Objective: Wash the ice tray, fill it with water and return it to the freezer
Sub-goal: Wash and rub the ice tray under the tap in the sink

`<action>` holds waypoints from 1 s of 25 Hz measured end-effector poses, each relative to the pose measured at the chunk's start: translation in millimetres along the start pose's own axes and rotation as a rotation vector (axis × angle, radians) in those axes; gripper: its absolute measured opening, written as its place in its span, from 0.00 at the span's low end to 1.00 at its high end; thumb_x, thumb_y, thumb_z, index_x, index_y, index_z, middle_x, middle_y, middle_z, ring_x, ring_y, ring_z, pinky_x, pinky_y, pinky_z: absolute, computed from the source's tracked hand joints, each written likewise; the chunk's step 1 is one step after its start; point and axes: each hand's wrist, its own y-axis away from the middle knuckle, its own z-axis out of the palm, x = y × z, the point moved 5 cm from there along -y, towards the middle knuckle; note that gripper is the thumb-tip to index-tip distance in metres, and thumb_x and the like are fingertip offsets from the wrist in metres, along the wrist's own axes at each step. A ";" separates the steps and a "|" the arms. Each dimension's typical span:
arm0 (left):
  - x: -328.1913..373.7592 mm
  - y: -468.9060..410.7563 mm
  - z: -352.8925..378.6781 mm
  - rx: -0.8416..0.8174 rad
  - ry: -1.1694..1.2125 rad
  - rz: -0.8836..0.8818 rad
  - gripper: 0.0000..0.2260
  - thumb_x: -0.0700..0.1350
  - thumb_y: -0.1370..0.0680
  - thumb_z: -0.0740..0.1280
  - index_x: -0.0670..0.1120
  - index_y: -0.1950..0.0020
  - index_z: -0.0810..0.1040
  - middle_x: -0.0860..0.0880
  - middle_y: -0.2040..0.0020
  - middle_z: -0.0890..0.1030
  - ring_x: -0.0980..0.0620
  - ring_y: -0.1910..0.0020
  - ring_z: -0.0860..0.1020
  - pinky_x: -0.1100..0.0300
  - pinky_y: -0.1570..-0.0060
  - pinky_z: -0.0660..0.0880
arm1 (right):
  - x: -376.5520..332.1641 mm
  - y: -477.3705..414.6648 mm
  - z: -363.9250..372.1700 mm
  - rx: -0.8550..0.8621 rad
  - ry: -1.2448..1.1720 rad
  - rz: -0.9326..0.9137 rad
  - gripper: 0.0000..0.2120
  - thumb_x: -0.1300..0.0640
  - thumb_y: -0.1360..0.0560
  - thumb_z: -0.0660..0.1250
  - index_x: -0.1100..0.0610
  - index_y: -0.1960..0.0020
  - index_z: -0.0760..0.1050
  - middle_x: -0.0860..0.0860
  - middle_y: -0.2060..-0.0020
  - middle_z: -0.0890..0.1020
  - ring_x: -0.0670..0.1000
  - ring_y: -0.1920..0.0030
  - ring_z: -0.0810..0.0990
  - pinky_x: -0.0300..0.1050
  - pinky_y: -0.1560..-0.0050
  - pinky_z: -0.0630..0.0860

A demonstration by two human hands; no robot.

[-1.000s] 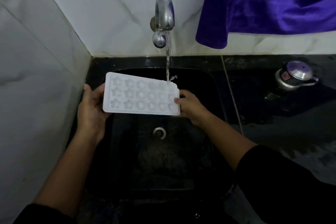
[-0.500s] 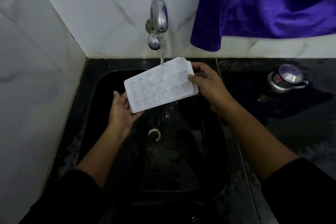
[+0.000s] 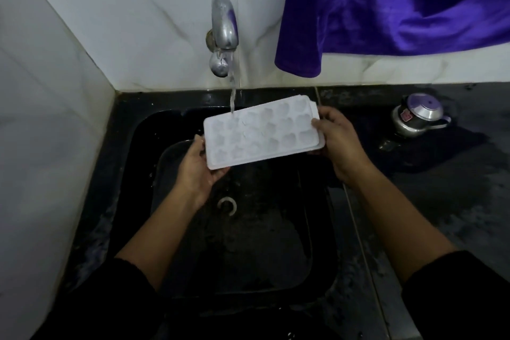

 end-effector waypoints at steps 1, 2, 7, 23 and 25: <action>10.7 2.7 -9.7 0.007 0.003 0.042 0.18 0.58 0.13 0.55 0.52 0.37 0.81 0.49 0.41 0.87 0.45 0.37 0.83 0.50 0.50 0.80 | 13.7 -2.0 8.5 0.004 0.025 0.050 0.11 0.61 0.19 0.63 0.51 0.40 0.79 0.54 0.44 0.84 0.57 0.45 0.85 0.49 0.57 0.83; 22.0 6.0 -18.1 0.005 -0.011 0.092 0.18 0.57 0.13 0.56 0.51 0.34 0.80 0.49 0.39 0.86 0.45 0.38 0.83 0.49 0.49 0.82 | 26.7 -4.5 19.6 0.000 0.054 0.088 0.11 0.62 0.20 0.63 0.52 0.41 0.78 0.55 0.44 0.84 0.58 0.45 0.84 0.51 0.57 0.84; 55.9 22.3 -70.7 0.120 -0.044 0.306 0.07 0.47 0.13 0.61 0.52 0.38 0.78 0.51 0.42 0.85 0.49 0.44 0.85 0.53 0.60 0.84 | 50.7 -17.6 81.3 -0.140 0.149 0.165 0.06 0.60 0.18 0.65 0.55 0.43 0.77 0.58 0.43 0.83 0.57 0.46 0.85 0.62 0.46 0.84; 27.0 23.9 -114.0 0.227 0.073 0.274 0.17 0.46 0.13 0.61 0.44 0.25 0.73 0.49 0.39 0.84 0.50 0.45 0.85 0.55 0.59 0.85 | -65.8 -95.3 173.9 -0.361 0.063 0.217 0.13 0.49 0.16 0.65 0.60 0.44 0.78 0.56 0.55 0.83 0.53 0.56 0.86 0.49 0.55 0.84; 26.1 24.6 -114.3 0.225 0.079 0.275 0.16 0.46 0.13 0.61 0.44 0.25 0.73 0.49 0.39 0.84 0.51 0.46 0.85 0.55 0.60 0.85 | -63.2 -90.1 165.4 -0.365 0.032 0.207 0.15 0.46 0.15 0.63 0.57 0.43 0.78 0.56 0.49 0.85 0.55 0.51 0.86 0.52 0.49 0.83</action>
